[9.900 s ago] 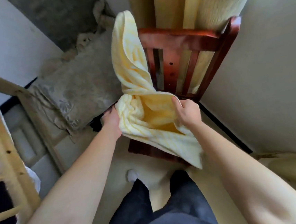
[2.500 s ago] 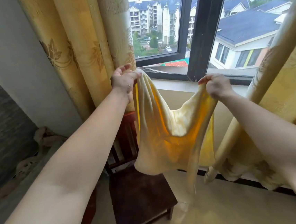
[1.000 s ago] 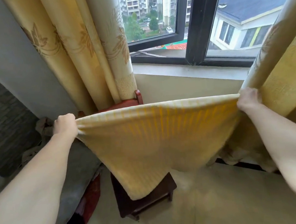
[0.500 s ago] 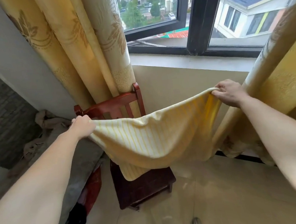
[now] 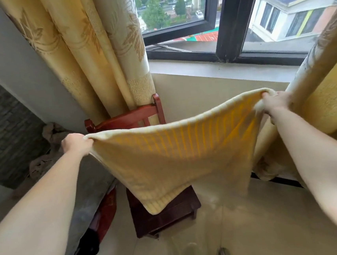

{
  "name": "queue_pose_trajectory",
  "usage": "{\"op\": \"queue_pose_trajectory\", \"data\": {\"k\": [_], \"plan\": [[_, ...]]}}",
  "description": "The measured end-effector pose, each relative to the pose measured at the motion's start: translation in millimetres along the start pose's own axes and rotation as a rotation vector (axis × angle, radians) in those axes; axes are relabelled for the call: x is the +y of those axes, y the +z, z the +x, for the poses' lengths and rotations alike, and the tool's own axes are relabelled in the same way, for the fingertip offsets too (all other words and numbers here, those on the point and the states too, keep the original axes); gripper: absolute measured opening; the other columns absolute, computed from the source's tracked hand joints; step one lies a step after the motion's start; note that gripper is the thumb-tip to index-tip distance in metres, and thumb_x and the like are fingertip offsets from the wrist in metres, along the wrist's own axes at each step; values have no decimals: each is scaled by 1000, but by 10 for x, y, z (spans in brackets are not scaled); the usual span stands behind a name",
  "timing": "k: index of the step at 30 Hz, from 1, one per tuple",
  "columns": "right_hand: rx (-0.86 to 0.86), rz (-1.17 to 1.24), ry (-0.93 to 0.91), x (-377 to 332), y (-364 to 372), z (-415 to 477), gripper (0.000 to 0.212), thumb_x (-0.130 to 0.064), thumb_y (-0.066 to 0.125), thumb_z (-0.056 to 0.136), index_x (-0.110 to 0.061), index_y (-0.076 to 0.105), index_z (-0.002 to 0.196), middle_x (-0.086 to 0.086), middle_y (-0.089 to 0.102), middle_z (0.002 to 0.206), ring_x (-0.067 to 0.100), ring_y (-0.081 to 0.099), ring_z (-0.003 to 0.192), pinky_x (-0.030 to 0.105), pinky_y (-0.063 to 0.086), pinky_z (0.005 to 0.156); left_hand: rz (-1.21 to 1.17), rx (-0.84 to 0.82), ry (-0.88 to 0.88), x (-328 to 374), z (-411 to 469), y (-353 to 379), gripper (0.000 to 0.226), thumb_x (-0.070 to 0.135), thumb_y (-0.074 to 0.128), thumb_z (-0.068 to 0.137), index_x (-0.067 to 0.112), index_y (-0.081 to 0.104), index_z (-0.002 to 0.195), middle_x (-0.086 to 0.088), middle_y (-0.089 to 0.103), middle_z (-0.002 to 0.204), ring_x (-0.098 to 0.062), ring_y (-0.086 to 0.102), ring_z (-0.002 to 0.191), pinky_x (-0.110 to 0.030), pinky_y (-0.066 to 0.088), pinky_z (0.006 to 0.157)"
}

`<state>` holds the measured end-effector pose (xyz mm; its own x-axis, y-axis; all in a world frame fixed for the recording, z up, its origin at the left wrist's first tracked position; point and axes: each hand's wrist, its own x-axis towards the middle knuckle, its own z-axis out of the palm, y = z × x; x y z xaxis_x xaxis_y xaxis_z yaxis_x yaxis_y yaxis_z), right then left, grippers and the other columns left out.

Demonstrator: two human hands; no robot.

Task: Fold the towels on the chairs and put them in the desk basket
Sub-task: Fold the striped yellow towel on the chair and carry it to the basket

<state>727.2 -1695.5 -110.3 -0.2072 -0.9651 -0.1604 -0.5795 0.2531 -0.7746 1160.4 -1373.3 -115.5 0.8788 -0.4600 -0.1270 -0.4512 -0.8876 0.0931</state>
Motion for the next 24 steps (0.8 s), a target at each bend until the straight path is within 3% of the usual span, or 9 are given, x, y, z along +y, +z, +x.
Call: {"op": "queue_pose_trajectory", "data": {"k": [3,5,7,9,12,15,18,22,24], "plan": [[-357,141,24,-73,252,-81,25,-26,75,89,-7,68,104,18,70,114,30,69,98,40,57,90,-135,-126,181,251,-118,14,29,36,61,93,10,74,89,-14,68,97,-36,60,106,-33,43,80],[-647,32,-3,-169,347,-208,22,-15,75,89,-4,68,106,18,70,111,25,68,91,35,60,82,-241,-275,292,402,-179,9,27,36,68,90,13,70,75,-6,65,80,-26,64,92,-30,43,70],[-912,-68,-43,-317,353,-421,28,-10,73,89,0,68,114,15,71,109,23,69,94,31,61,77,-444,-549,310,533,-266,-32,29,37,73,86,8,74,84,-5,70,80,-18,66,83,-28,51,71],[-1069,-64,-58,-455,332,-544,28,-14,71,90,-2,68,115,13,73,108,23,70,96,31,61,77,-719,-777,285,621,-375,-122,33,34,73,86,6,74,104,-10,74,96,-21,68,89,-34,55,80],[-1070,178,41,-617,265,-687,18,-21,54,86,-8,67,88,8,70,76,22,66,66,26,55,60,-1254,-881,181,615,-482,-256,32,26,62,86,6,74,108,-15,73,102,-26,71,92,-39,54,87],[-1031,494,74,-677,235,-677,34,-26,39,80,-9,64,63,9,65,62,28,59,59,27,48,59,-1586,-916,240,472,-500,-300,28,24,63,76,9,77,94,-14,74,92,-26,72,87,-37,58,83],[-1046,506,54,-689,300,-700,32,-23,39,76,-8,64,64,10,66,63,27,60,58,26,50,59,-1588,-963,204,296,-480,-195,43,22,79,63,4,74,102,-17,72,99,-29,70,94,-41,57,87],[-1125,456,94,-605,488,-882,20,-22,46,63,-10,63,66,9,65,63,26,60,54,26,51,56,-1502,-1015,90,128,-583,53,47,20,68,81,-2,63,122,-21,69,111,-32,68,103,-43,56,90],[-1165,433,118,-524,563,-966,22,-20,44,64,-9,63,65,10,64,62,27,61,55,26,52,57,-1493,-1095,87,38,-683,174,56,22,84,67,-1,68,115,-22,68,112,-33,68,104,-44,56,89]]}}
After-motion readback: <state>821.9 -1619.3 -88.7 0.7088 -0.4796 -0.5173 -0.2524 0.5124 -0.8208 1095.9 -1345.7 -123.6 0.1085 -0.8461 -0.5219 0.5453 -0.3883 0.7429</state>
